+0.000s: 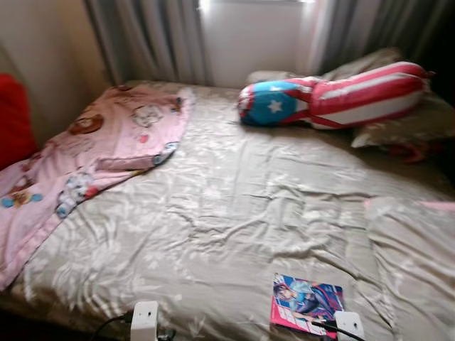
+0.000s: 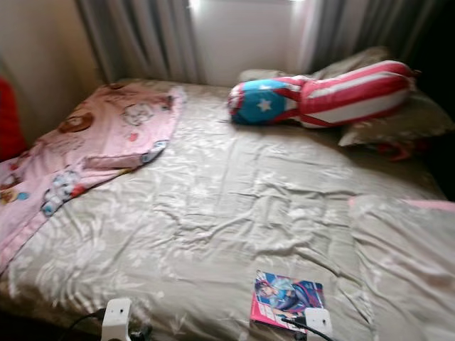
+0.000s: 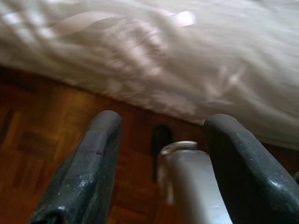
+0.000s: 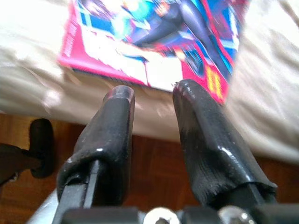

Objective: Clean up the room

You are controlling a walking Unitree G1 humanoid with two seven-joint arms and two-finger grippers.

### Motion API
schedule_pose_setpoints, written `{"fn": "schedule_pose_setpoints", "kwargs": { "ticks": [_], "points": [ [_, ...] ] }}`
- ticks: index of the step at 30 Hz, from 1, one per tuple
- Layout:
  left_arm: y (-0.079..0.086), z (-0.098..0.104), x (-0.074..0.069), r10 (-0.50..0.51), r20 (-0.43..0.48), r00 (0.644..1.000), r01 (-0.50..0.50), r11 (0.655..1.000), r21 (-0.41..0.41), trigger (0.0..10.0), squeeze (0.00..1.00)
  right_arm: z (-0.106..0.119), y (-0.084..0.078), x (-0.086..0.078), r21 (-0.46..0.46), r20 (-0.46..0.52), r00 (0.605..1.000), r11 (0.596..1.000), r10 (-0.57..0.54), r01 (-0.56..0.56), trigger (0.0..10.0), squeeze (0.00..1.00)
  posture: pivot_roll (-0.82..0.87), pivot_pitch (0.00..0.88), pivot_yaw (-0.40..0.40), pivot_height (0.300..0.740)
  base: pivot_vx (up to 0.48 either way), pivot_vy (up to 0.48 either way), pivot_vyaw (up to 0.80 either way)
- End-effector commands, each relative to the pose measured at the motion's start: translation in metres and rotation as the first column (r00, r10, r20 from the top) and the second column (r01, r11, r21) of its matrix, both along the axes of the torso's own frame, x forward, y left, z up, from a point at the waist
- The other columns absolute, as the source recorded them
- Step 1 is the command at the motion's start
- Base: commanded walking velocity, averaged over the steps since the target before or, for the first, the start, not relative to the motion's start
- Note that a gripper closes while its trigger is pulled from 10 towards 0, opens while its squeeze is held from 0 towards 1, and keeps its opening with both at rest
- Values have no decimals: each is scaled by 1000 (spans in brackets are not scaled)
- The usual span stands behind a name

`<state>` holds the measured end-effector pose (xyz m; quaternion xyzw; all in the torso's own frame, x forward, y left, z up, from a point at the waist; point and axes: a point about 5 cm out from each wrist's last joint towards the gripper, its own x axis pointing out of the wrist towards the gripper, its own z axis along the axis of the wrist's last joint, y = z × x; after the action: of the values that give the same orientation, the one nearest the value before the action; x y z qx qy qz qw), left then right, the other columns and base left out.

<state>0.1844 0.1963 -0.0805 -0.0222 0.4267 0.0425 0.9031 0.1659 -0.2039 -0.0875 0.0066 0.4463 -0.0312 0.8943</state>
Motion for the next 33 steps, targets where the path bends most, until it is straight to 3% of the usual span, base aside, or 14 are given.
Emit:
{"fn": "schedule_pose_setpoints", "kwargs": {
  "ticks": [1, 8, 20, 33],
  "points": [
    [-1, -3, -4, 2, -32, 999, -3, 1000, -4, 10000, 0, 0, -2, 0, -6, 3, 1000, 1000, 2, -2, 10000, 0, -38, 0, -12, 740, 0, 0, 800],
    [1, -4, -6, -19, -44, 999, 20, 1000, 8, 10000, 0, -4, 17, -4, 31, -16, 1000, 1000, 3, -3, 10000, 0, -38, 0, -7, 740, 0, 372, 0],
    [23, -6, -20, -17, -75, 997, 19, 999, 32, 10000, 0, -5, 19, -4, 29, -19, 1000, 999, -19, 19, 10000, 0, -43, 0, 2, 740, 0, 462, 0],
    [13, -6, -16, -25, -72, 997, 26, 999, 23, 10000, 0, -5, 20, -4, 30, -21, 1000, 999, -14, 15, 10000, 0, -39, 0, -1, 740, 0, 480, 0]
  ]
}}
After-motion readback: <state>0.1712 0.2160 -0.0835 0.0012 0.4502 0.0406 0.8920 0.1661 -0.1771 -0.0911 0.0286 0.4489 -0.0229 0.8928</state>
